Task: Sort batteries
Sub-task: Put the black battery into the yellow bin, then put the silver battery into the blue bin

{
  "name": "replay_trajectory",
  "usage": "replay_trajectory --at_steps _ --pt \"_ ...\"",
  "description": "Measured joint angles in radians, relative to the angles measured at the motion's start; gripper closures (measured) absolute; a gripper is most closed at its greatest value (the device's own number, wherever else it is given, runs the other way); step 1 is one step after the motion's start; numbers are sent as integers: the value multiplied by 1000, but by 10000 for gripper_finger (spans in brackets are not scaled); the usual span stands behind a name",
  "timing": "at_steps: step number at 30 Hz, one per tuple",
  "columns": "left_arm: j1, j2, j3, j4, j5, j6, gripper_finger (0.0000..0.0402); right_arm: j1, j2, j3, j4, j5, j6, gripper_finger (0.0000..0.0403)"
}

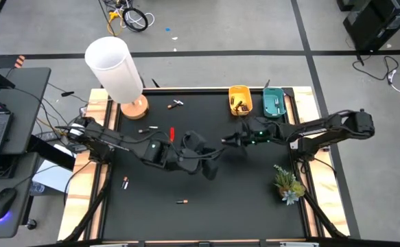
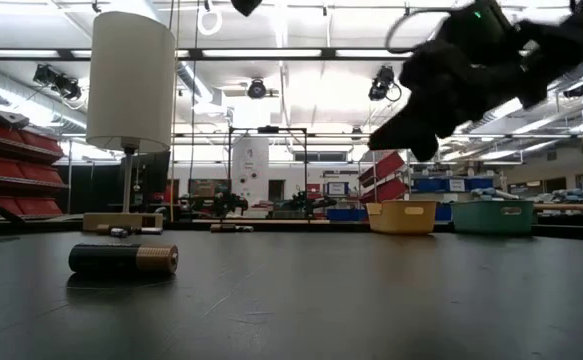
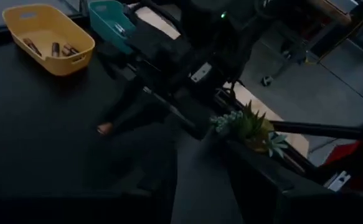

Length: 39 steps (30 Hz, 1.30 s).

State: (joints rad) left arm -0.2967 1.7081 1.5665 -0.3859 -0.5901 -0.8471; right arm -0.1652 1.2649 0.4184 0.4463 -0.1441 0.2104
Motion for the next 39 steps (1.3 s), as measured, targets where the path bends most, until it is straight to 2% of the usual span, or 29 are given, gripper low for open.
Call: replay_trajectory --at_steps 3,5,10,15,19,21,25,30,32,36,39 --pt "3 -25 -1 -50 -34 54 254 2 28 131 -233 113 2 352" --pt "9 -60 0 -93 -75 102 256 -29 66 230 -376 142 6 352" --pt "8 -166 0 -303 -181 278 273 -175 183 498 -753 254 160 352" --pt "9 -267 -19 -421 -201 470 297 -331 258 683 -885 268 264 352" --pt "20 -362 -119 -356 -143 581 322 -444 303 773 -1028 274 340 352" --pt "35 -414 -183 -274 -118 581 336 -487 316 800 -1083 268 344 352" --pt "70 -503 -310 -133 -115 538 361 -539 356 805 -1100 172 321 352" --pt "132 -547 -434 -66 -115 407 383 -567 441 805 -1149 151 264 349" --pt "156 -547 -468 -76 -111 313 387 -573 470 804 -1179 148 191 320" --pt "180 -539 -509 -93 -103 132 384 -580 485 804 -1195 144 74 231" --pt "184 -536 -521 -101 -101 103 368 -597 454 813 -1188 146 0 183"
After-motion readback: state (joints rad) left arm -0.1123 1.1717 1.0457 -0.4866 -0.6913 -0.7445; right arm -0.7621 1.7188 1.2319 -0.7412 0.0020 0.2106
